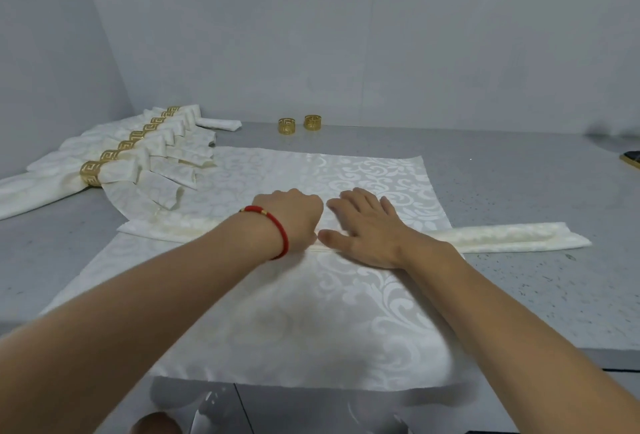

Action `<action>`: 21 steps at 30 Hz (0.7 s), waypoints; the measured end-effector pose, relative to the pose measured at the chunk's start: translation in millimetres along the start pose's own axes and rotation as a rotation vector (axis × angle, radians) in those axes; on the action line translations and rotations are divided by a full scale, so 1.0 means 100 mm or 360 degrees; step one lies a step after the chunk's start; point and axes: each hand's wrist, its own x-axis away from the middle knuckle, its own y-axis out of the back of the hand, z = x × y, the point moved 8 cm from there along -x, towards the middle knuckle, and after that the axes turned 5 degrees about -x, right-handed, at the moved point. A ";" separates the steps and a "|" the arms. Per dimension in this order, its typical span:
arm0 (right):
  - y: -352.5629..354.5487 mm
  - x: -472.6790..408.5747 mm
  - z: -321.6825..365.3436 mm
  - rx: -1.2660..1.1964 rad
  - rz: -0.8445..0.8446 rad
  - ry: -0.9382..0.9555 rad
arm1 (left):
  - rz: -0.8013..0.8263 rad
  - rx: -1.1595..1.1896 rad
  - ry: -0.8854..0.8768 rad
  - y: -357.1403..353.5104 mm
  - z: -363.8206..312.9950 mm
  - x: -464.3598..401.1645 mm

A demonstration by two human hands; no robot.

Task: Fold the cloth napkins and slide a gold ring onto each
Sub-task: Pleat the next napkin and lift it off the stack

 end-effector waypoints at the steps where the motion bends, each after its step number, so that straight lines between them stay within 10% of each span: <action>1: -0.01 -0.01 0.00 0.0019 -0.0011 0.0018 | 0.0097 -0.0032 -0.0021 0.00 0.00 -0.02; 11: 0.01 0.02 0.04 0.0068 -0.0124 0.0082 | 0.0571 -0.0324 -0.0108 0.06 -0.19 -0.11; 21: 0.01 0.04 0.05 -0.0007 -0.0013 -0.0013 | 0.0920 0.0860 -0.0317 0.14 -0.05 0.02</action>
